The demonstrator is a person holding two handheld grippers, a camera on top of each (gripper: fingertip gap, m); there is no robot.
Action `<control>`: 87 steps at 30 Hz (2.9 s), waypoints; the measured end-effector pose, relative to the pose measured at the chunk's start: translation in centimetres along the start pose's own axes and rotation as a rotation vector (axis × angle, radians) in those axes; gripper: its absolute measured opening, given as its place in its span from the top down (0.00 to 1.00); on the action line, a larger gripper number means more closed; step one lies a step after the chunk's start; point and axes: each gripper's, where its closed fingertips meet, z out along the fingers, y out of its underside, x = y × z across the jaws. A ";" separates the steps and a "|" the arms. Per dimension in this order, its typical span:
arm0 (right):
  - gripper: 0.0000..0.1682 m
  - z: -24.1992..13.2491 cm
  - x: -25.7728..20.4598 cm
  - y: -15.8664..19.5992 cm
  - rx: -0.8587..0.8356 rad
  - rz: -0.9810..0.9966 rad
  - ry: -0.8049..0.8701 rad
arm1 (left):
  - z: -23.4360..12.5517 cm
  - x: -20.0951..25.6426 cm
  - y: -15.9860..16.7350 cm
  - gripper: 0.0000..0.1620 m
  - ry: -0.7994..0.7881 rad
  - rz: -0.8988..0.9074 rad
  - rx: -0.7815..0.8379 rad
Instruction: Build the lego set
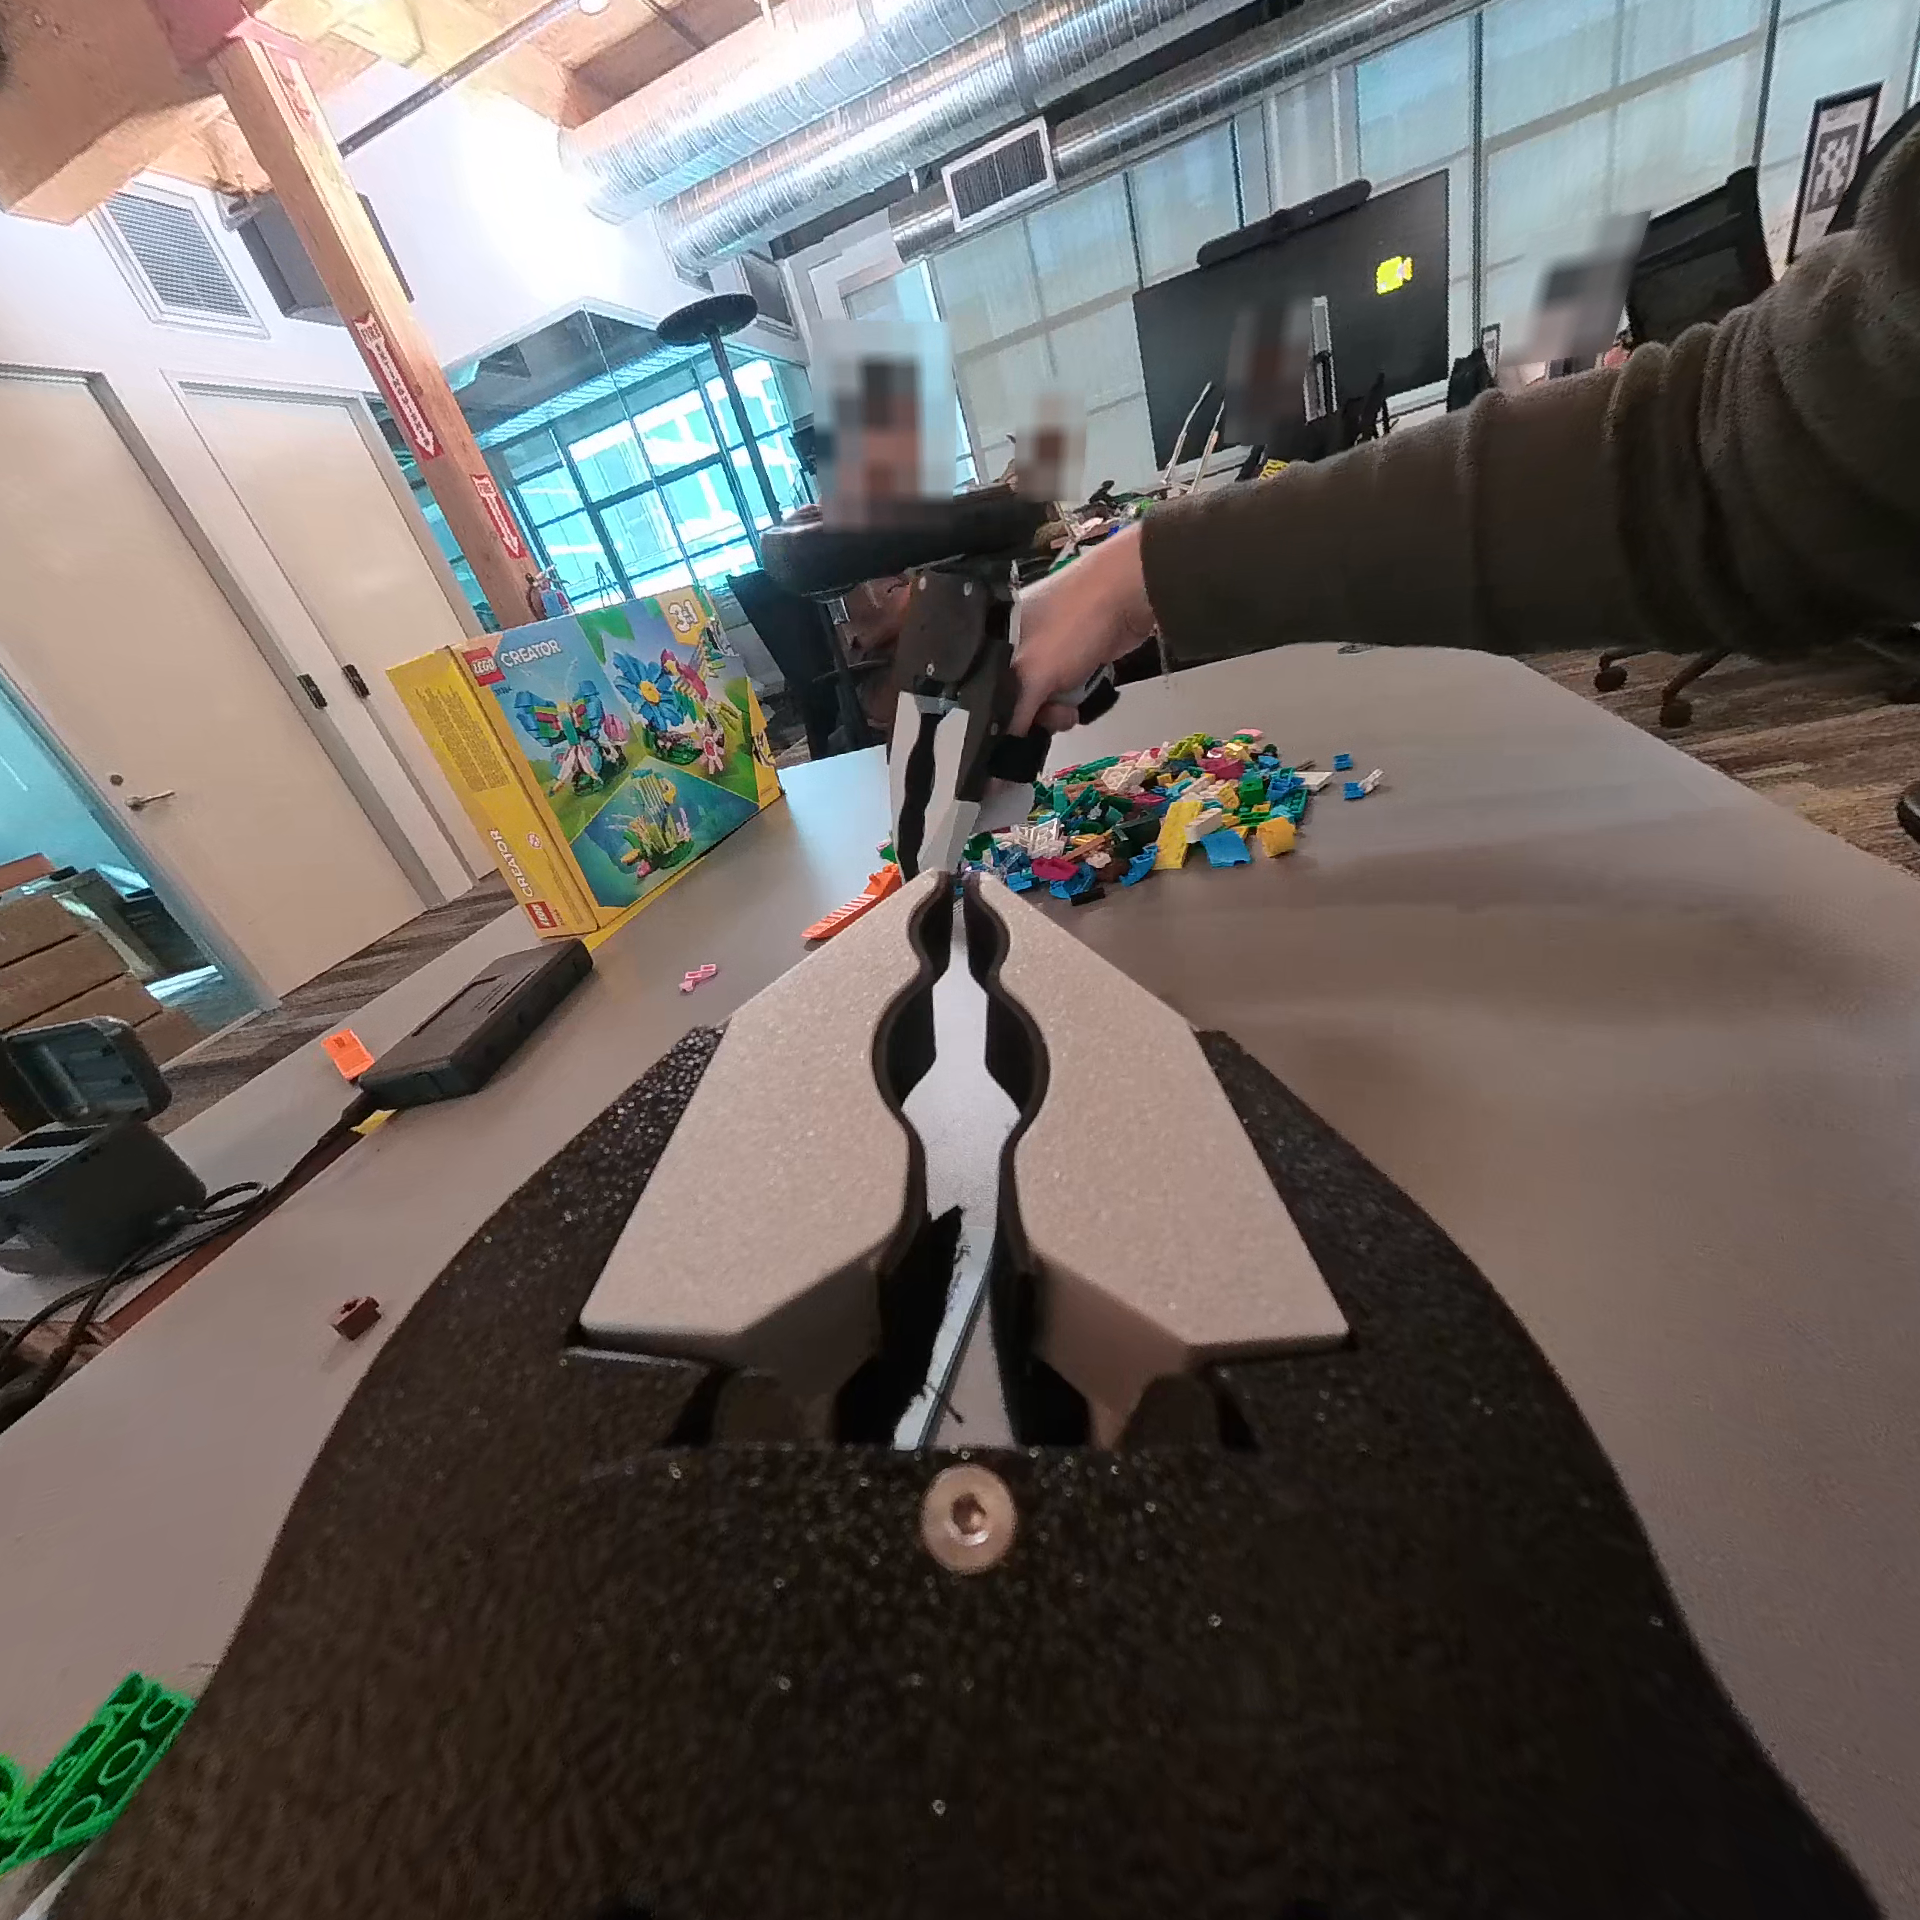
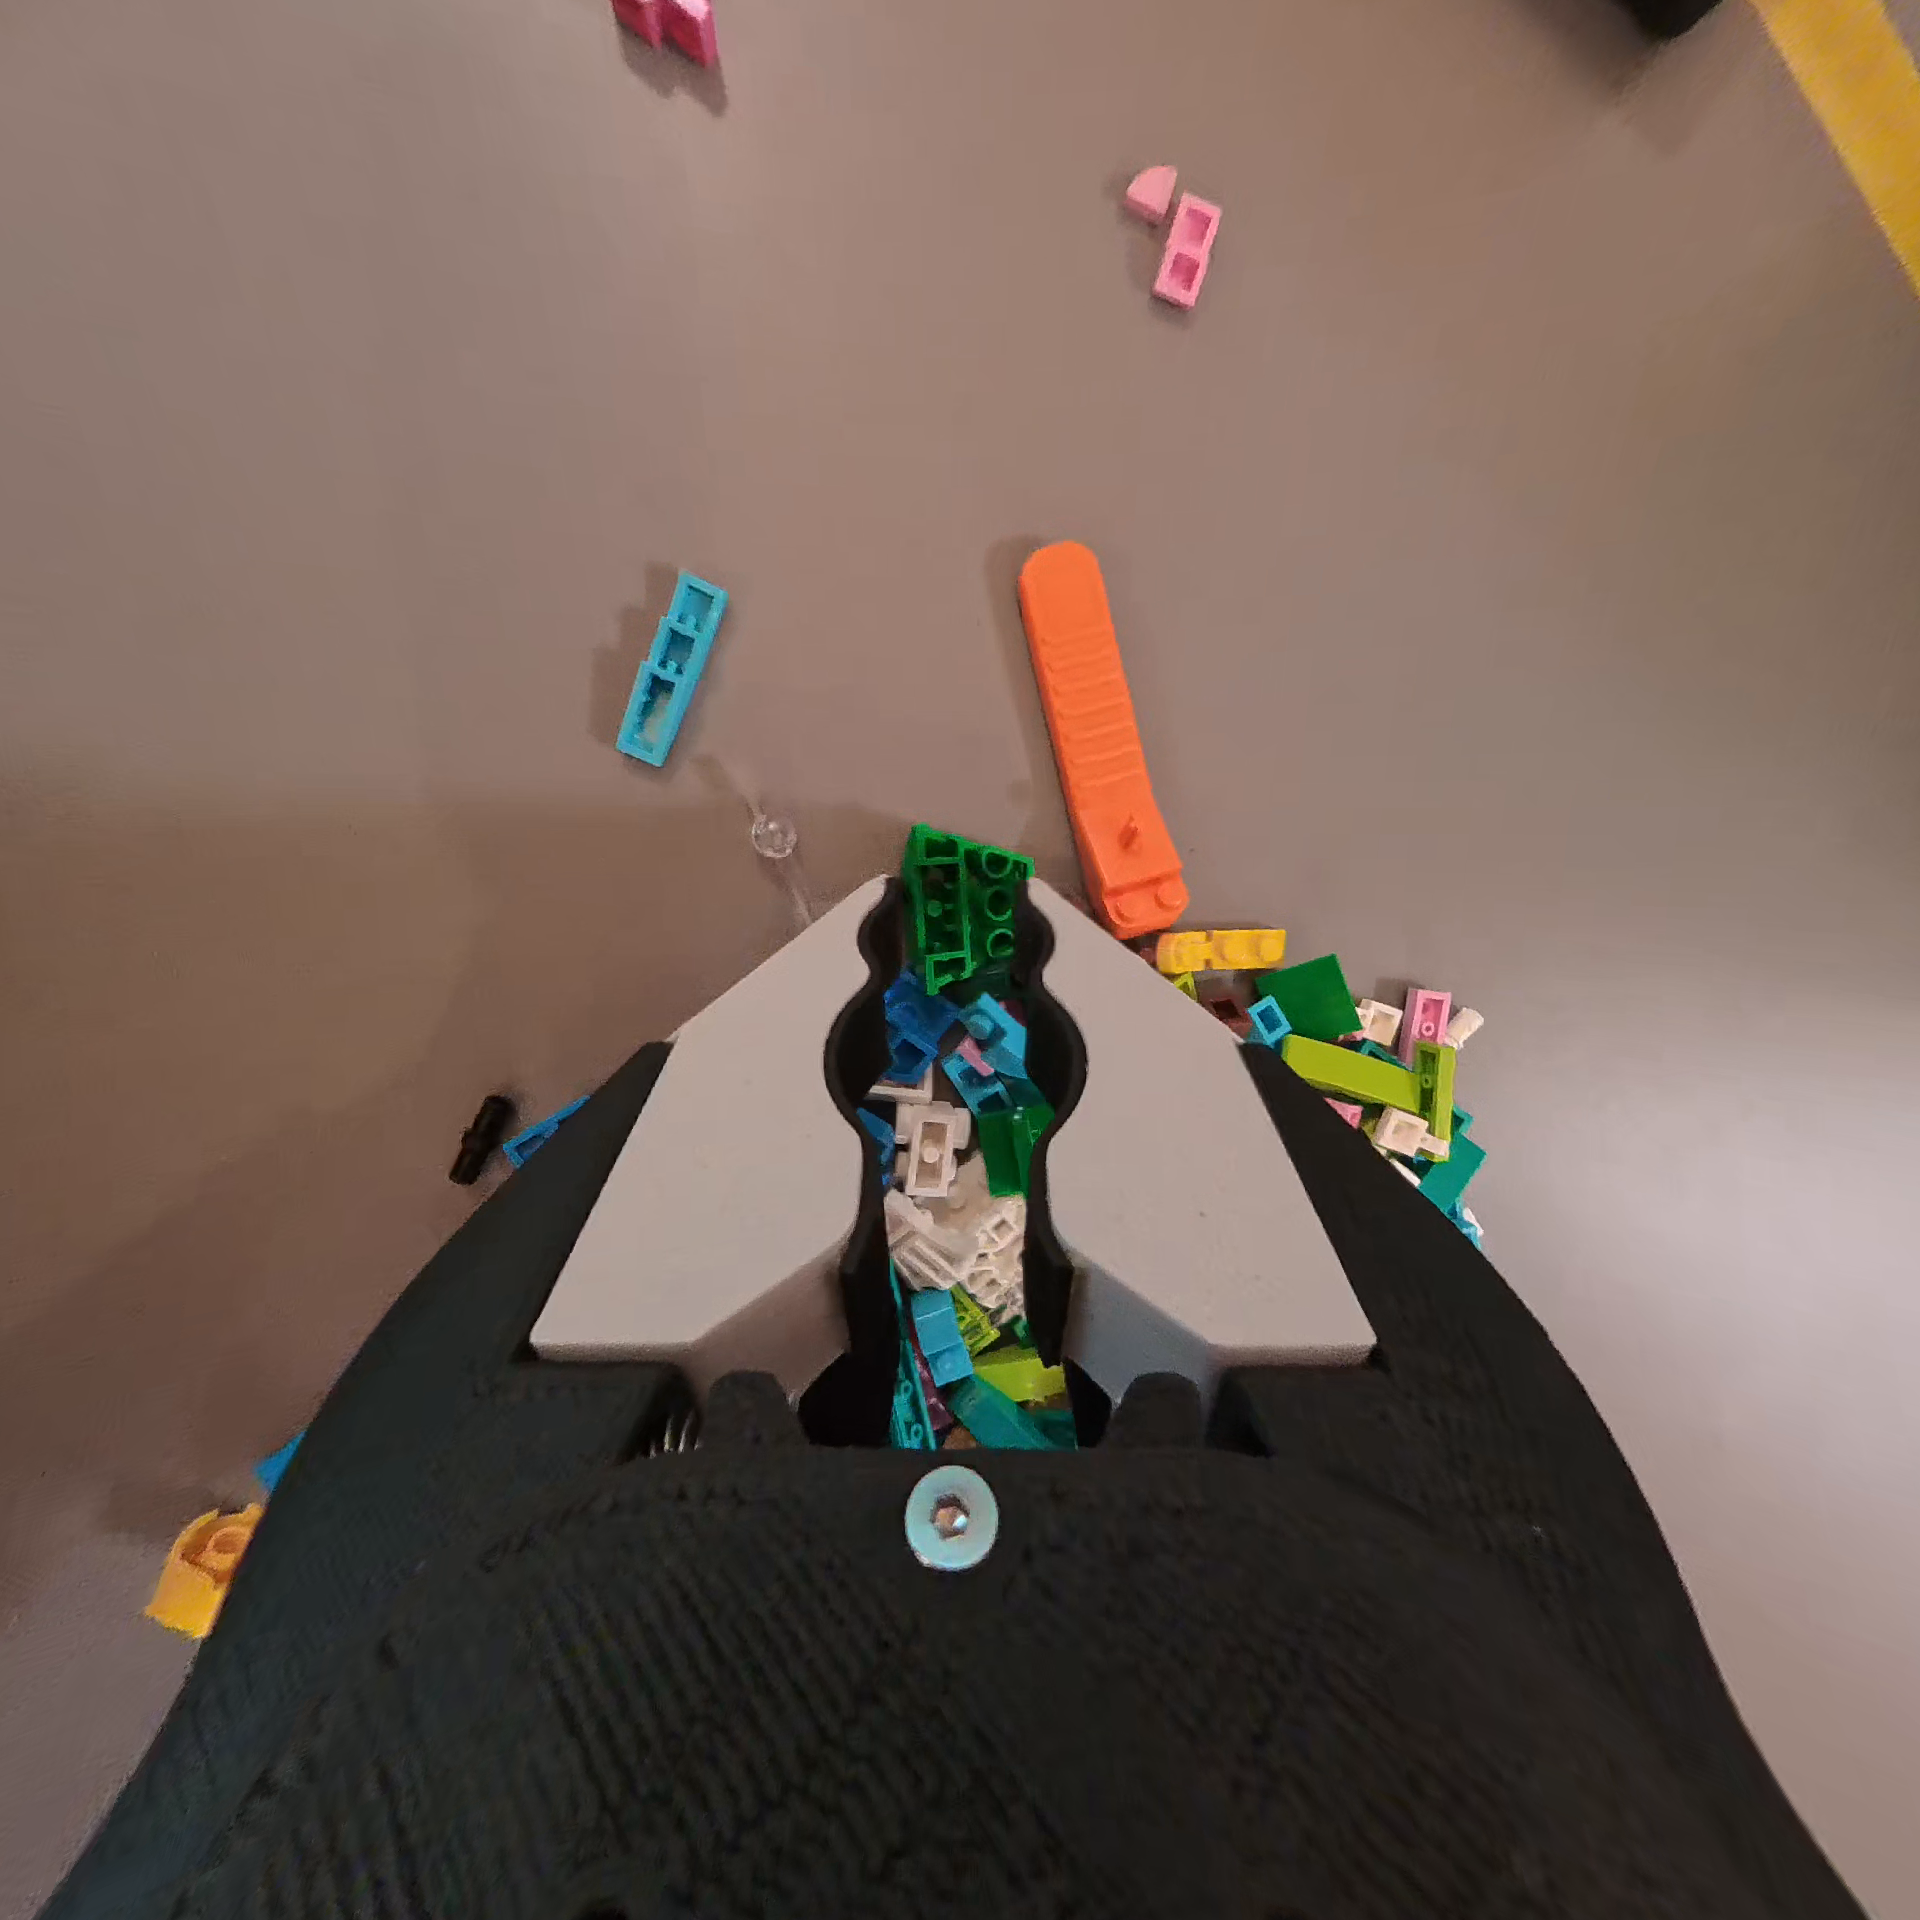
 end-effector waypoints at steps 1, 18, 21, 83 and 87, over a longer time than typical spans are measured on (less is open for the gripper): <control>0.88 0.0 -0.1 0.0 -0.009 -0.009 0.000 | 0.0 0.0 0.0 1.00 0.000 0.001 0.000; 0.89 6.5 -16.9 -25.9 0.448 -0.515 -0.150 | -0.1 0.2 -0.1 1.00 0.001 0.014 0.000; 0.89 8.8 -18.2 -27.9 0.418 -0.543 -0.179 | -0.2 0.3 -0.1 1.00 0.002 0.014 0.001; 0.93 -23.2 1.5 3.7 1.074 0.399 1.222 | -22.8 -15.0 11.6 1.00 -0.797 0.011 -0.949; 0.93 -22.8 2.8 5.3 1.022 0.415 1.224 | -24.5 -13.6 12.1 1.00 -0.784 -0.174 -1.023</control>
